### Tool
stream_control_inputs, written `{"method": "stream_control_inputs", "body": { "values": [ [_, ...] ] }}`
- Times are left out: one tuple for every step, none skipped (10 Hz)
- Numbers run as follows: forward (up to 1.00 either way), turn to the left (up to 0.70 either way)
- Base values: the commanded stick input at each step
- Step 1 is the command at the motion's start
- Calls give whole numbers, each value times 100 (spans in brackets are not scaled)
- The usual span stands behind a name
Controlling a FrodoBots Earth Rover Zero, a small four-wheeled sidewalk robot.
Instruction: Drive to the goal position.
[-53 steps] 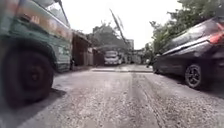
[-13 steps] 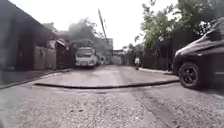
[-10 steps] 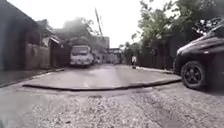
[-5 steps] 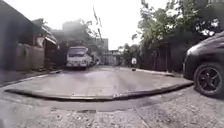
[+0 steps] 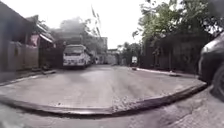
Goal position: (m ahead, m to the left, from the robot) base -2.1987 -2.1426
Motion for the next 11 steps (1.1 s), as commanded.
{"method": "stream_control_inputs", "body": {
  "values": [
    [100,23],
    [100,0],
    [100,0],
    [100,0],
    [100,0],
    [100,0],
    [100,0],
    [100,0],
    [100,0],
    [100,0],
    [100,0]
  ]
}}
